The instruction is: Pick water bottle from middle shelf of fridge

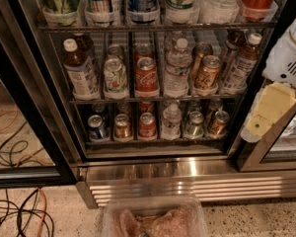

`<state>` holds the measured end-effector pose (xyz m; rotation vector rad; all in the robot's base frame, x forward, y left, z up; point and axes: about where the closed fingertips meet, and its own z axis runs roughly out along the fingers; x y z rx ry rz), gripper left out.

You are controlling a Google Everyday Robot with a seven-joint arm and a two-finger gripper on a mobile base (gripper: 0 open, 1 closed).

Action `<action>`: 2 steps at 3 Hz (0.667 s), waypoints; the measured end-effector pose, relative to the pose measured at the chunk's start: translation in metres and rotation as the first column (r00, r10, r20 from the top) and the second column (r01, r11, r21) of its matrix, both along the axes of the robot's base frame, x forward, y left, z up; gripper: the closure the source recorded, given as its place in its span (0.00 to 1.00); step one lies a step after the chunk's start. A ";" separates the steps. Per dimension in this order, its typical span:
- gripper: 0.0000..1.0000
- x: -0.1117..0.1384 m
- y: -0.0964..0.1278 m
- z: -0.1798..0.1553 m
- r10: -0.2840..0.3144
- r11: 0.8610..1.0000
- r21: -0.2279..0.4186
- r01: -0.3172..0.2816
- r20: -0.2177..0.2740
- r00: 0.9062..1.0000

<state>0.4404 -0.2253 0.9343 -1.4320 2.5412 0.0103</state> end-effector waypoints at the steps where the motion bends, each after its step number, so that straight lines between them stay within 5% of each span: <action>1: 0.00 0.003 0.006 -0.010 0.002 0.999 0.051 0.003 -0.100 0.995; 2: 0.00 0.001 0.007 -0.011 0.005 0.999 0.053 0.001 -0.113 0.994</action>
Offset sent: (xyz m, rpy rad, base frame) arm 0.0028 0.0056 -0.0094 0.0455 0.0899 -0.0019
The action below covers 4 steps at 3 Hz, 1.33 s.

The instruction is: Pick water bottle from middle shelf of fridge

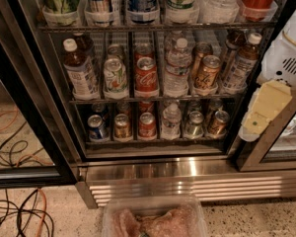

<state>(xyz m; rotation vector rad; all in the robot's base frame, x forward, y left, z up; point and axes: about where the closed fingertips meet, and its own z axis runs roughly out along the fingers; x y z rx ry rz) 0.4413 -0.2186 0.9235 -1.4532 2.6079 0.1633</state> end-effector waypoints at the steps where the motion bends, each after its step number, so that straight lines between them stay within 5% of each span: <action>1: 0.00 0.010 0.008 -0.006 -0.027 0.999 0.041 0.026 0.026 0.999; 2: 0.00 0.025 0.027 -0.020 -0.153 0.980 0.134 0.144 0.058 0.987; 3: 0.00 0.037 0.046 -0.036 -0.294 0.938 0.204 0.280 0.042 0.955; 4: 0.00 0.034 0.064 -0.049 -0.352 0.917 0.211 0.339 0.026 0.935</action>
Offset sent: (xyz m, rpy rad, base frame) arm 0.0603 0.0468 -0.0326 0.2679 -0.1529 -0.4193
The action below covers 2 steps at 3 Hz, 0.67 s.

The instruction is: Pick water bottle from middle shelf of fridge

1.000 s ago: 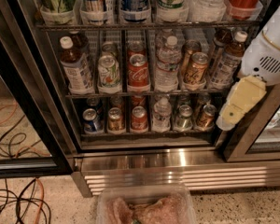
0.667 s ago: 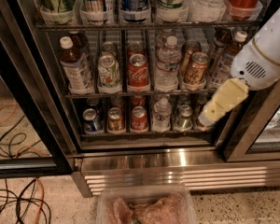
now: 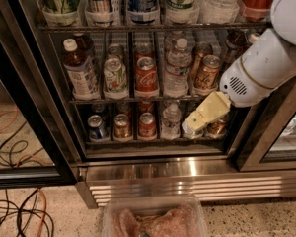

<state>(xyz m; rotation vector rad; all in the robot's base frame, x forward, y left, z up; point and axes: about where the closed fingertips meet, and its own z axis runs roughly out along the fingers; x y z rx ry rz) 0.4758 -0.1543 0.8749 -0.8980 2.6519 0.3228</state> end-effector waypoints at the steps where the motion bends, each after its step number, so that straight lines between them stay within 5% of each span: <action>1: 0.00 0.000 0.001 -0.001 0.000 1.000 0.001 0.000 -0.004 1.000; 2: 0.00 -0.002 0.006 -0.011 -0.074 0.995 0.062 0.074 -0.010 0.997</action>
Offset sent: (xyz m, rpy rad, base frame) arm -0.0018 0.0214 -0.0485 0.3135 0.0203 -0.3778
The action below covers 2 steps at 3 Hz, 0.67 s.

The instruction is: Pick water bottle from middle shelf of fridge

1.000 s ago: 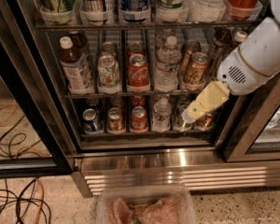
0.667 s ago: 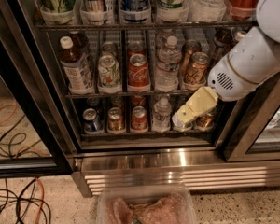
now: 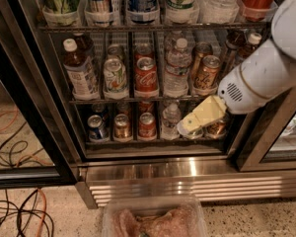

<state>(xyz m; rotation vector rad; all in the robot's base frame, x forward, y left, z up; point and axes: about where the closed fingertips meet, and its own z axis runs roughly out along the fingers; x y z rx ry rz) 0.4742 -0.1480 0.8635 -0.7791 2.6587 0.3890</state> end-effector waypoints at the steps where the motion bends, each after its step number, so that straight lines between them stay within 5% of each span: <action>1: 0.00 0.007 0.005 -0.014 -0.204 0.972 0.116 0.203 -0.002 0.979; 2: 0.00 0.018 0.006 -0.019 -0.374 0.908 0.192 0.372 -0.025 0.927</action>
Offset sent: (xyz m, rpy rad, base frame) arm 0.0279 0.0013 -0.0330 0.2740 -0.0079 -0.5691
